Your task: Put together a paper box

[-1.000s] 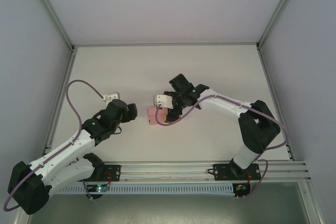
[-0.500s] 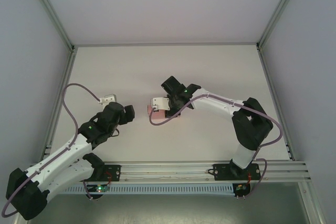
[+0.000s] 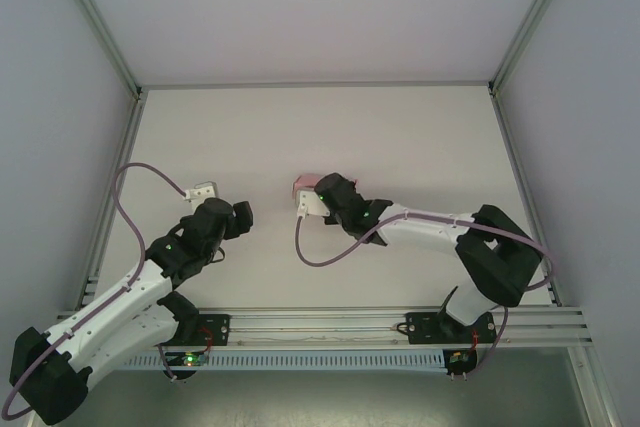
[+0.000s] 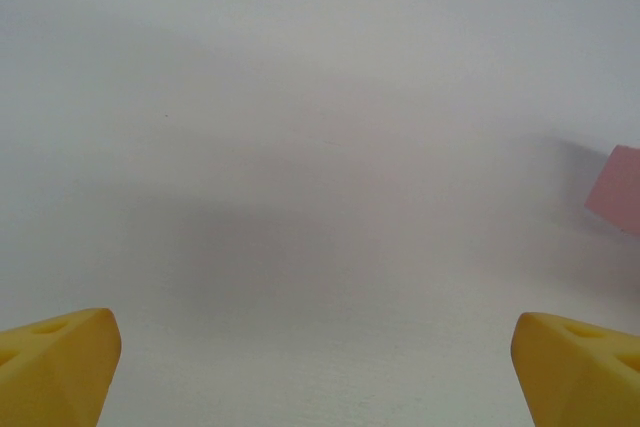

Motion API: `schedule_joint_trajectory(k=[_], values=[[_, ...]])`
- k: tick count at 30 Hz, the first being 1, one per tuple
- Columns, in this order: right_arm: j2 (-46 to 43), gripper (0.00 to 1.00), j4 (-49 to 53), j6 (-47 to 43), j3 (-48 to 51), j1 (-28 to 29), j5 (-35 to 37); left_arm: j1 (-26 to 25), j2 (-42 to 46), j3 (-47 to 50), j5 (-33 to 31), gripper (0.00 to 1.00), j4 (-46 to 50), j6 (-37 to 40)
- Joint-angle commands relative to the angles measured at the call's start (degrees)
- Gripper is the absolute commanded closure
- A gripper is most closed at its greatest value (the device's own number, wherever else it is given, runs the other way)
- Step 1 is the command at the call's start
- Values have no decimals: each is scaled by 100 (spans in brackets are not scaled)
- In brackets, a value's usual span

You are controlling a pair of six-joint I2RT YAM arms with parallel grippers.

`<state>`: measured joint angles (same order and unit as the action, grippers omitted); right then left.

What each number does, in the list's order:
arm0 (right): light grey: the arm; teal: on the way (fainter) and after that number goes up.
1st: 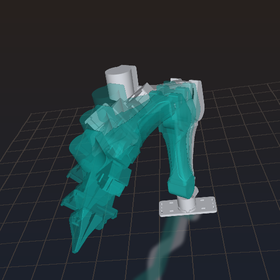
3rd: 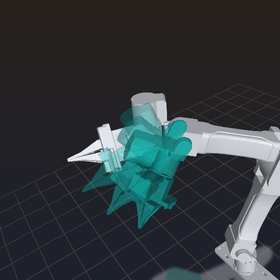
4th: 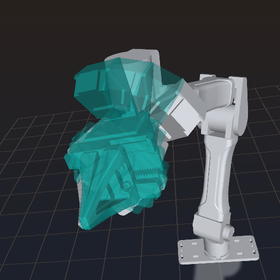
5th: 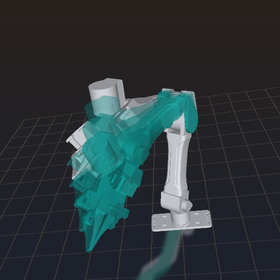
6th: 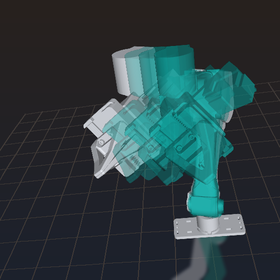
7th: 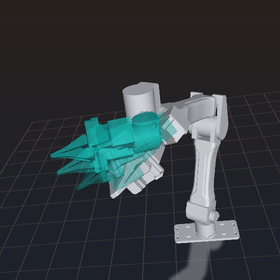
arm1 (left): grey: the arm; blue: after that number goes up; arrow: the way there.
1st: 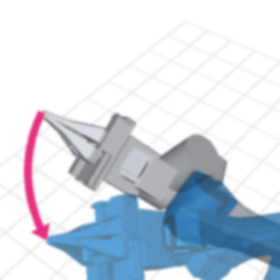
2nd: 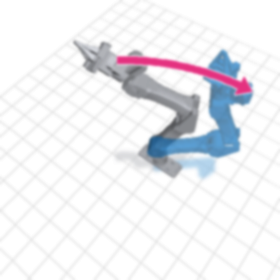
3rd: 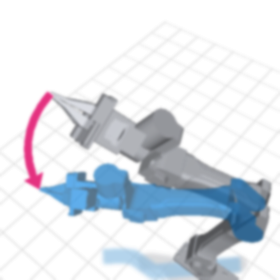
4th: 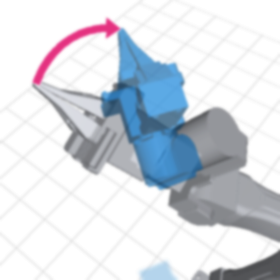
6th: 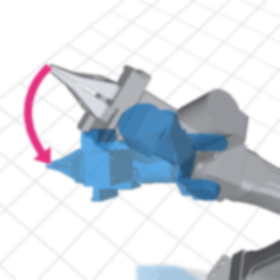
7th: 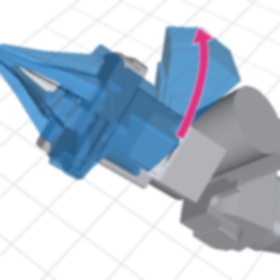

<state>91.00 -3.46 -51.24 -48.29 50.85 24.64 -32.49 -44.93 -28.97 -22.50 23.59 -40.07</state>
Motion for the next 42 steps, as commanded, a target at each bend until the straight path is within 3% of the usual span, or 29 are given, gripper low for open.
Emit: schedule_joint_trajectory(k=[1, 3, 6, 11, 16, 18, 22, 26, 28, 30, 34, 37, 39, 40, 42], values=[[57, 63, -98, 85, 180, 142, 445, 76, 39, 100, 7, 0, -109, 62], [-77, 59, 99, 288, 313, 178, 244, 75, 68, 119, -19, 0, -135, 27], [-396, 32, 662, 648, 408, 272, -199, 76, 101, 155, -99, 0, -186, 7], [-1267, 2, 1051, 823, 645, 369, -1204, 76, -10, 114, 50, 0, -329, 167], [-2432, 2, 832, 1303, 966, -74, -2182, 154, -428, -188, -147, 0, -599, 566], [-2722, 2, 399, 1947, 1127, -728, -2450, 432, -786, -346, -212, 0, -998, 789], [-3095, 2, -897, 3636, 1580, -2460, -2220, 1156, -1531, -742, -259, 0, -1474, 1649], [-3255, 2, -2637, 4372, 2615, -4050, -3194, 1526, -1846, -486, -436, 0, -3185, 2799], [-3235, 2, -3810, 4681, 3161, -4478, -3694, 1718, -1975, -370, -295, 0, -3670, 3185], [-3141, 2, -4340, 4461, 3515, -4545, -3727, 1919, -2183, -278, -164, 0, -3900, 3506], [-2434, 2, -4041, 4232, 3400, -4583, -3632, 2349, -2750, 224, 90, 0, -4947, 3726], [-1695, 2, -5568, 4123, 3730, -4603, -3745, 2692, -3152, 761, 627, 0, -6179, 3410], [-1310, 2, -6412, 3981, 4038, -4657, -4096, 2755, -3194, 686, 696, 0, -6108, 3538], [-1058, 2, -7071, 4145, 4165, -4712, -4093, 2796, -3260, 812, 779, 0, -6525, 3671], [-988, 2, -7253, 4474, 4150, -4962, -4109, 2903, -3513, 1230, 937, 0, -7625, 3788]])
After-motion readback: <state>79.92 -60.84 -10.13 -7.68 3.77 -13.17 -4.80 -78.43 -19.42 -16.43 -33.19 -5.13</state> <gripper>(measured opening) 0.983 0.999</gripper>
